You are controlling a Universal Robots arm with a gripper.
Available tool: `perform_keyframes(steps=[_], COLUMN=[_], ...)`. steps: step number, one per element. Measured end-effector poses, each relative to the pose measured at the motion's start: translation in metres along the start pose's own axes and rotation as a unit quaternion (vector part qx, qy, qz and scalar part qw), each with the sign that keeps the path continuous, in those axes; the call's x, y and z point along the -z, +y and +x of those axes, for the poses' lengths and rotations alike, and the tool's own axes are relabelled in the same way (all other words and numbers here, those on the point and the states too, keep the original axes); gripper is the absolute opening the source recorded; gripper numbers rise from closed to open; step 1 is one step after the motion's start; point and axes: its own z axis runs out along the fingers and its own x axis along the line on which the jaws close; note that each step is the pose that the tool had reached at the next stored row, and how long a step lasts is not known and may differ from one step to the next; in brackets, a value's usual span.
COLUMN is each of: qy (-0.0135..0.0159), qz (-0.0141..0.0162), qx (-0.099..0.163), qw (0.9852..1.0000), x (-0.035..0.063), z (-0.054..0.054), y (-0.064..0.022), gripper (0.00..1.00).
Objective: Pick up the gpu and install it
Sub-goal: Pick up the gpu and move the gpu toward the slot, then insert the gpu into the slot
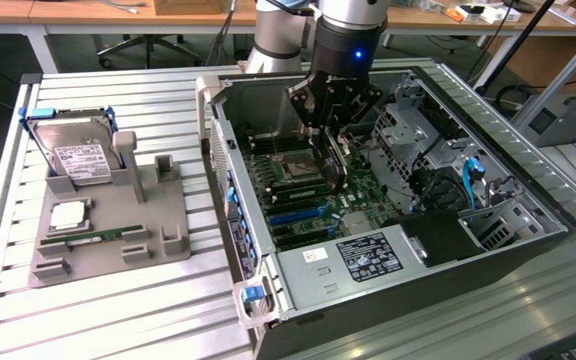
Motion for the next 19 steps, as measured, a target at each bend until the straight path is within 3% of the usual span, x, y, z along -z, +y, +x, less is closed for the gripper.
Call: perform_keyframes(steps=[7, 19], qy=[-0.0004, -0.0061], qz=[-0.0002, -0.002], qx=[0.003, 0.056], qw=[1.0, 0.9984], x=[0.0, 0.0], z=[0.0, 0.0], y=[0.0, 0.0], gripper=[0.27, 0.27])
